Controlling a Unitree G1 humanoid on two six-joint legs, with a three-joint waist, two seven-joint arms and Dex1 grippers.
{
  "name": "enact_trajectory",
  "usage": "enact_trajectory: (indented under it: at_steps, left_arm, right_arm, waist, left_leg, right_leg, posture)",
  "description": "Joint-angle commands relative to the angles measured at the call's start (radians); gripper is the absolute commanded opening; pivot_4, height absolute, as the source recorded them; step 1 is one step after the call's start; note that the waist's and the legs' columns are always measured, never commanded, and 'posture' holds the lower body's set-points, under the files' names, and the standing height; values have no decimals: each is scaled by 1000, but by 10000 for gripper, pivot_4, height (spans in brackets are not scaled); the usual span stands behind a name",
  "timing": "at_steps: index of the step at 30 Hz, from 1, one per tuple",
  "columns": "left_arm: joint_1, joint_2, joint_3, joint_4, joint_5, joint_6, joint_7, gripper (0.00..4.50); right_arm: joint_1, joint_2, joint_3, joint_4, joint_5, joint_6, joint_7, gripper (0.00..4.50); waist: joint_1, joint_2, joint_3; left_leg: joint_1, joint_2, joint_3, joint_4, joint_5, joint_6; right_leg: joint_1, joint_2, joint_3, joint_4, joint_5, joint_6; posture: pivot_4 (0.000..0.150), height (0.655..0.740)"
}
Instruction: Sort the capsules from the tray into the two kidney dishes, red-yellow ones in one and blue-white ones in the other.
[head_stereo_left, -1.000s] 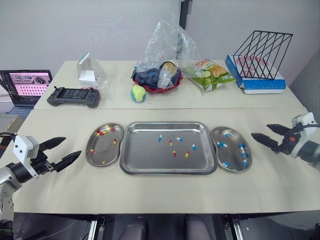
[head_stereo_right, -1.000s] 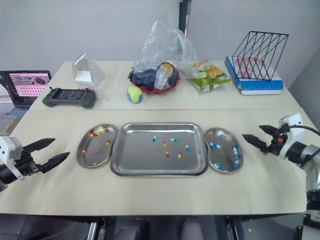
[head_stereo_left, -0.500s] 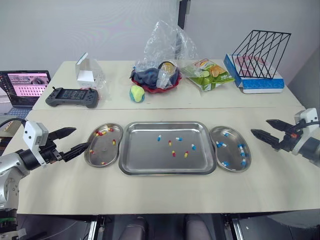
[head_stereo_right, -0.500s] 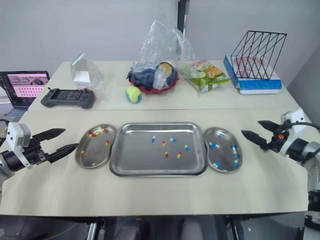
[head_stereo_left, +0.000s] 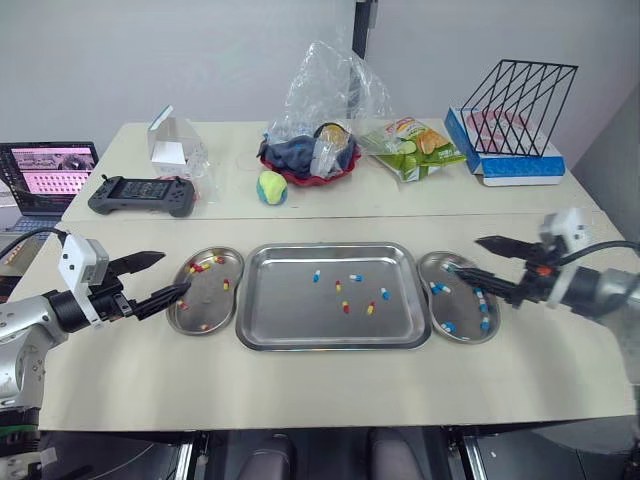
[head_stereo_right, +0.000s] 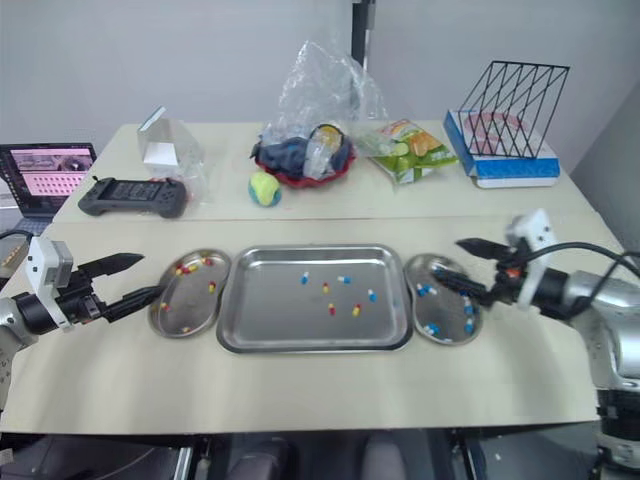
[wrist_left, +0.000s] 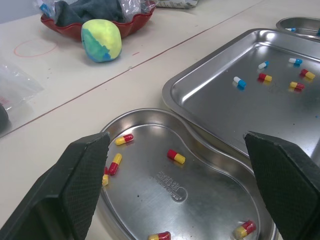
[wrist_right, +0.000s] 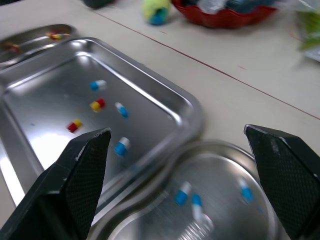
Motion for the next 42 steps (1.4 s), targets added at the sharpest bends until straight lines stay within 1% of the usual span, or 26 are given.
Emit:
enact_trajectory:
  at_steps: [1, 4, 6, 8, 12, 14, 16, 18, 21, 25, 29, 30, 34, 42]
  left_arm:
    - [38, 20, 28, -66, -27, 15, -14, 45000]
    - [97, 19, 57, -113, -39, 25, -16, 45000]
    - [155, 14, 109, -150, -53, 30, -1, 45000]
    - [216, 4, 149, -194, -66, 37, 14, 45000]
    - [317, -24, 206, -286, -93, 68, 50, 45000]
    - [331, -31, 218, -313, -104, 76, 68, 45000]
    - [360, -42, 235, -362, -115, 85, 83, 45000]
    - [393, -54, 251, -411, -127, 96, 95, 45000]
    - [438, -73, 262, -466, -141, 102, 114, 45000]
    - [470, -91, 265, -506, -149, 111, 132, 45000]
    - [481, -103, 241, -532, -158, 129, 157, 45000]
    - [478, -106, 231, -533, -153, 125, 162, 45000]
    - [472, -100, 221, -519, -148, 116, 163, 45000]
    - [466, -95, 217, -497, -138, 99, 156, 45000]
  right_arm:
    - [-71, 17, 48, -65, 12, 23, -14, 44743]
    - [-170, 66, 141, -97, 34, 78, -9, 44743]
    - [-269, 113, 233, -73, -4, 83, -1, 44743]
    - [-368, 164, 306, 15, -43, 108, -7, 44743]
    - [-504, 261, 463, 208, -189, -65, 75, 44743]
    - [-532, 285, 489, 275, -227, -110, 97, 44743]
    - [-572, 335, 525, 382, -270, -178, 125, 44743]
    - [-609, 381, 559, 492, -322, -257, 143, 44743]
    - [-652, 441, 572, 634, -379, -360, 152, 44743]
    - [-688, 505, 556, 758, -403, -429, 161, 44743]
    - [-703, 547, 568, 853, -451, -506, 167, 44743]
    - [-712, 563, 562, 884, -459, -520, 154, 42345]
    - [-729, 587, 554, 966, -500, -588, 129, 30277]
    - [-733, 605, 541, 1031, -542, -627, 119, 30277]
  waist:
    - [1, 0, 0]
    - [-2, 0, 0]
    - [-10, 0, 0]
    - [-10, 0, 0]
    - [2, 0, 0]
    - [9, 0, 0]
    - [13, -1, 0]
    - [3, -1, 0]
    - [-3, -1, 0]
    - [-7, -1, 0]
    - [-9, -1, 0]
    - [-9, -1, 0]
    - [-10, 0, 0]
    - [-15, 0, 0]
  left_leg:
    - [0, 0, 0, 0, 0, 0]
    - [0, 0, 0, 0, 0, 0]
    - [0, 1, -1, -1, 0, 0]
    - [0, 1, 0, -2, 0, 0]
    - [0, 2, 0, -2, 0, 0]
    - [0, 1, 0, -3, 0, -1]
    - [-1, 0, -1, -3, 1, -1]
    - [-1, 0, -1, -2, 1, -1]
    - [0, 1, -1, -4, 1, -2]
    - [0, 1, -1, -5, 4, -7]
    - [0, 2, -1, -6, 4, -7]
    - [0, 1, -1, -6, 4, -7]
    - [0, 1, -1, -6, 4, -7]
    - [0, 1, -1, -6, 4, -8]
  right_leg:
    - [0, 0, 0, 0, 0, 0]
    - [-1, 0, 0, -1, 0, 0]
    - [-1, 0, 0, 0, 0, 0]
    - [-2, 0, 0, 0, 0, 0]
    - [-2, 1, 0, -2, 0, 0]
    - [-2, 0, -1, -2, 0, 0]
    - [-2, 0, -1, -2, 0, 0]
    - [-2, 0, -1, -2, 0, -1]
    - [-3, 0, -1, -2, 0, -1]
    - [-4, 1, -1, -2, 0, -1]
    - [-4, 1, 0, -1, 0, -1]
    - [-4, 1, 0, -2, 0, -1]
    - [-4, 1, 0, -1, 1, -1]
    - [-5, 1, 0, -1, 1, -1]
  posture:
    - [1500, 7400]
    - [1500, 7400]
    - [1500, 7400]
    - [1500, 7400]
    - [1500, 7400]
    - [1500, 7400]
    - [1500, 7400]
    - [1500, 7400]
    - [1500, 7400]
    - [1500, 7400]
    - [1500, 7400]
    - [1500, 7400]
    - [1500, 7400]
    - [1500, 7400]
